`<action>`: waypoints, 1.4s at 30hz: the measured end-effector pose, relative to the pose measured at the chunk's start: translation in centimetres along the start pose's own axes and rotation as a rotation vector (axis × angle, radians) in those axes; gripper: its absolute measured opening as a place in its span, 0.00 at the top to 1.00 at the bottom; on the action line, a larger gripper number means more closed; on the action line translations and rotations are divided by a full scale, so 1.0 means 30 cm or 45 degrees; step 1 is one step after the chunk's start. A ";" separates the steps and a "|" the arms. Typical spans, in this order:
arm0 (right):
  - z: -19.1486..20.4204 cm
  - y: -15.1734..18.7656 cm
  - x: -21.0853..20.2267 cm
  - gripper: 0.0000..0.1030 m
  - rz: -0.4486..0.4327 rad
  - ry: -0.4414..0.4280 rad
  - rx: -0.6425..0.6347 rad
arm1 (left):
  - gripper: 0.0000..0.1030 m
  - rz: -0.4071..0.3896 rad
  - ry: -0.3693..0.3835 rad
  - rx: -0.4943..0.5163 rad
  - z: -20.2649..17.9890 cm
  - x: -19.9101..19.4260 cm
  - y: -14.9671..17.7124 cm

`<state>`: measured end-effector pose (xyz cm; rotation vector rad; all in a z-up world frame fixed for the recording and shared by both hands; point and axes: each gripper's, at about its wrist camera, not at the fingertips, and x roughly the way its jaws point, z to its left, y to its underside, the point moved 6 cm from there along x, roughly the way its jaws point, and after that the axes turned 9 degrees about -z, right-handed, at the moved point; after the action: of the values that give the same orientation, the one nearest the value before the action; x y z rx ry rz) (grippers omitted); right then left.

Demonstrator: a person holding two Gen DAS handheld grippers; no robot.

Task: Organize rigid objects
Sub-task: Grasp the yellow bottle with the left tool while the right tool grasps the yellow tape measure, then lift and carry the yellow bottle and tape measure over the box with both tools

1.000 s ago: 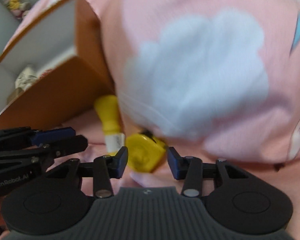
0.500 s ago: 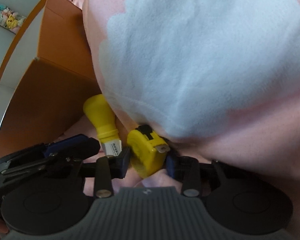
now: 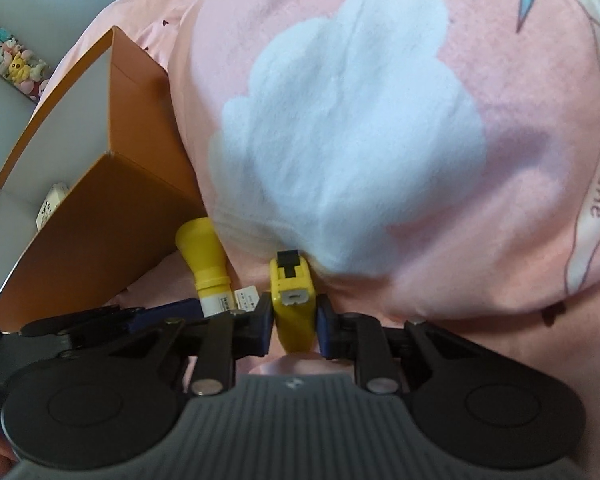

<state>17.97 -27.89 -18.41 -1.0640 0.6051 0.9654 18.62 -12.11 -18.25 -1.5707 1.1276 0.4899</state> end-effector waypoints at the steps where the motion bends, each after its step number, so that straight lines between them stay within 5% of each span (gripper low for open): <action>1: 0.001 0.000 0.006 0.80 0.004 -0.004 0.001 | 0.58 -0.001 -0.003 -0.003 -0.002 0.010 0.001; 4: -0.002 -0.005 0.033 0.80 0.018 -0.011 0.012 | 0.73 -0.009 -0.003 0.023 -0.019 0.019 0.005; 10: 0.013 -0.017 0.037 0.81 0.014 -0.009 -0.004 | 0.77 -0.053 -0.033 0.034 -0.018 -0.064 0.008; 19: 0.086 -0.008 0.028 0.82 0.008 -0.060 -0.094 | 0.77 -0.099 -0.133 0.022 0.054 -0.275 0.037; 25: 0.210 0.031 0.027 0.82 0.116 -0.279 -0.151 | 0.77 -0.028 -0.224 0.015 0.113 -0.380 0.104; 33: 0.326 0.105 0.093 0.82 0.192 -0.269 -0.356 | 0.77 -0.093 -0.237 -0.060 0.172 -0.414 0.147; 42: 0.329 0.102 0.088 0.82 0.177 -0.269 -0.368 | 0.76 -0.189 -0.265 0.025 0.154 -0.400 0.140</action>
<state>16.24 -17.39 -18.04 -1.1656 0.3749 1.2973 10.59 -2.88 -12.50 -1.5349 0.8498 0.5278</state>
